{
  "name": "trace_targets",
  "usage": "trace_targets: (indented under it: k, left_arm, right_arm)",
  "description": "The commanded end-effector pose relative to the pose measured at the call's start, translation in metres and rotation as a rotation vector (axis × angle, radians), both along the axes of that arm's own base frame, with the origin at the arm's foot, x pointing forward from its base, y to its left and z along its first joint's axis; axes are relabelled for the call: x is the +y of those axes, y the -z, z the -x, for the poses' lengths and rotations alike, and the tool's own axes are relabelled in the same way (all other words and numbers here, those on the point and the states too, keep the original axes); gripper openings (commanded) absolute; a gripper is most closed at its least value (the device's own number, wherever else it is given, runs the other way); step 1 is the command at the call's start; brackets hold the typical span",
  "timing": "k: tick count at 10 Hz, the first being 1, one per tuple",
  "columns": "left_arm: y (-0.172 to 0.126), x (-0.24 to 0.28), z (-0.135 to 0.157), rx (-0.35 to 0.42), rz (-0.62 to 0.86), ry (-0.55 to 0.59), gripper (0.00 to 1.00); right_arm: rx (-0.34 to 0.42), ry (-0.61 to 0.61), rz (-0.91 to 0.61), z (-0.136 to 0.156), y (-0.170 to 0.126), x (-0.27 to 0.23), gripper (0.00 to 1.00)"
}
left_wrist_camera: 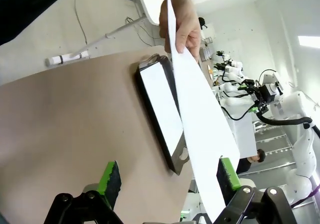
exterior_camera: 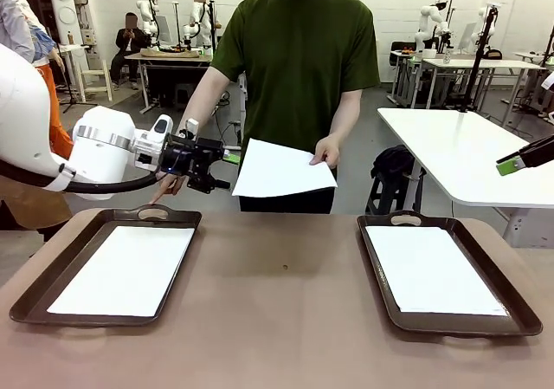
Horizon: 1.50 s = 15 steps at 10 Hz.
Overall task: Sort the A4 documents.
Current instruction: Receive the A4 Paper.
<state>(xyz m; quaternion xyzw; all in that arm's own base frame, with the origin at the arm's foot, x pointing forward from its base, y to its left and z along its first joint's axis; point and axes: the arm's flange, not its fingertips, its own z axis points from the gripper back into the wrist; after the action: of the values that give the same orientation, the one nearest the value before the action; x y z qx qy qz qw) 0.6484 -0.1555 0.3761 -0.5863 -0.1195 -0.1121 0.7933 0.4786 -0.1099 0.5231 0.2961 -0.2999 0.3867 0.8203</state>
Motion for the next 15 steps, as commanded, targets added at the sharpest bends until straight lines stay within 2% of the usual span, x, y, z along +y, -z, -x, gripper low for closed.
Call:
trace_targets:
  k: [1,4,7,9,10,11,12,13,14,15]
  left_arm:
    - [-0.007,-0.009,-0.014,0.002,0.051,0.013,1.0]
    - [-0.007,-0.023,-0.021,-0.005,0.078,0.023,1.0]
    - [0.002,-0.038,-0.024,0.047,0.106,0.031,1.0]
    - [0.0,-0.043,-0.023,0.024,0.118,0.051,1.0]
    - [0.0,-0.044,-0.021,0.015,0.117,0.069,0.8]
    - [-0.001,-0.042,-0.022,0.012,0.123,0.074,0.8]
    - [-0.001,-0.041,-0.021,0.008,0.124,0.073,0.6]
    - [-0.002,-0.041,-0.02,0.007,0.127,0.074,0.75]
    - [-0.001,-0.041,-0.019,0.007,0.129,0.072,0.4]
    - [-0.001,-0.041,-0.019,0.009,0.131,0.073,0.55]
  right_arm:
    - [-0.002,-0.005,0.001,0.0,0.001,0.001,1.0]
    - [-0.002,-0.005,0.001,0.0,0.001,0.001,1.0]
    - [-0.002,-0.005,0.001,0.0,0.001,0.001,1.0]
    - [-0.002,-0.005,0.001,0.0,0.001,0.001,1.0]
    - [-0.002,-0.005,0.001,0.0,0.001,0.001,1.0]
    - [-0.002,-0.005,0.001,0.0,0.001,0.001,1.0]
    - [-0.002,-0.005,0.001,0.0,0.001,0.001,1.0]
    - [-0.002,-0.005,0.001,0.0,0.001,0.001,1.0]
    - [-0.002,-0.005,0.001,0.0,0.001,0.001,1.0]
    - [-0.002,-0.005,0.001,0.0,0.001,0.001,1.0]
